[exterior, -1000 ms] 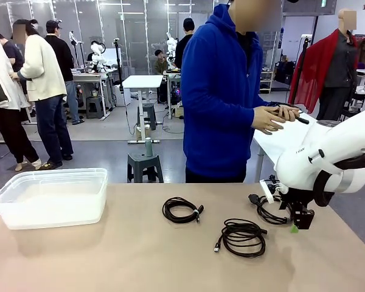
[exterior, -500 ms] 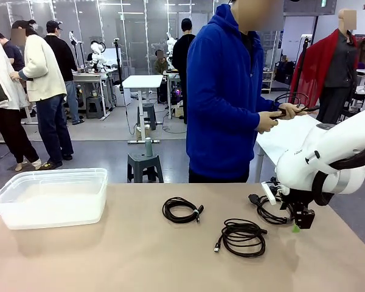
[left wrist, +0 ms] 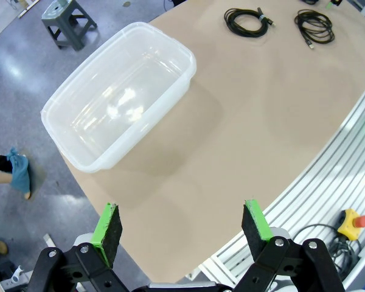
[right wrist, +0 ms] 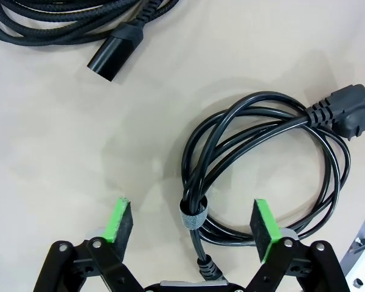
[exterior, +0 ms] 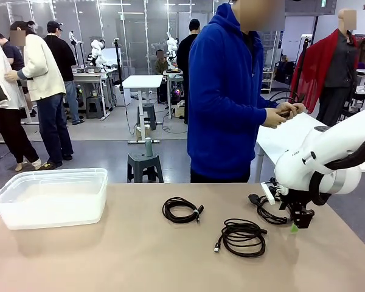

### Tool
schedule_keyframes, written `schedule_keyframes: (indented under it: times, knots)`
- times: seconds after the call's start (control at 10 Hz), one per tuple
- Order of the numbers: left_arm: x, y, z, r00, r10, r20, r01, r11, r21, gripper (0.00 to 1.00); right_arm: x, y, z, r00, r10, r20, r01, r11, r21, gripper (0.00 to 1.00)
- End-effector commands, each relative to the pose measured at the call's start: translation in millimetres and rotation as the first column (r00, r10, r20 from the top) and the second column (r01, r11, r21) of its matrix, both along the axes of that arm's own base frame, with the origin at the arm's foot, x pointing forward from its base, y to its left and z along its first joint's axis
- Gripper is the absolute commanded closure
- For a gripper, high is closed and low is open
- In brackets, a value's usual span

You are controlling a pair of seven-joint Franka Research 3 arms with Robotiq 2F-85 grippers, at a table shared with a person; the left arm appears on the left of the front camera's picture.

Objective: Organize and store the cables.
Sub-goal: Place the Power Cable into the Organizing box.

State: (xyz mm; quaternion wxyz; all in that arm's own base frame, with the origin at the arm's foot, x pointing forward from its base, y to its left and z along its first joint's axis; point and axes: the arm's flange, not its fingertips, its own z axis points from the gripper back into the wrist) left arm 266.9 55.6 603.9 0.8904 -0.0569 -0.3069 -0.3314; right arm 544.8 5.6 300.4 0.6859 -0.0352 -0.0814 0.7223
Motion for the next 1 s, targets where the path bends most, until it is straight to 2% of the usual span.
schedule_keyframes:
  times: [0.0,0.1,0.3,0.4,0.6,0.9]
  knots:
    - [-1,1,0,1.0,-0.009,0.002,0.009,1.0,0.006,0.0,6,-4,-1,1.0,0.021,-0.004,-0.021,1.0,0.021,0.58]
    - [-1,1,0,1.0,-0.009,0.002,0.009,1.0,0.006,0.0,6,-4,-1,1.0,0.018,-0.007,-0.018,1.0,0.02,1.0]
    - [-1,1,0,1.0,-0.009,0.002,0.009,1.0,0.006,0.0,7,-5,-2,1.0,0.021,-0.012,-0.02,1.0,0.02,1.0]
    - [-1,1,0,1.0,-0.009,0.002,0.009,1.0,0.006,0.0,7,-5,-2,1.0,0.023,-0.019,-0.023,0.999,0.026,0.85]
    - [-1,1,0,1.0,-0.009,0.002,0.009,1.0,0.006,0.0,8,-6,0,1.0,0.012,-0.024,-0.012,1.0,0.026,1.0]
    - [-1,1,0,1.0,-0.009,0.002,0.009,1.0,0.006,0.0,7,-8,20,0.998,-0.019,-0.055,0.022,0.999,0.039,1.0]
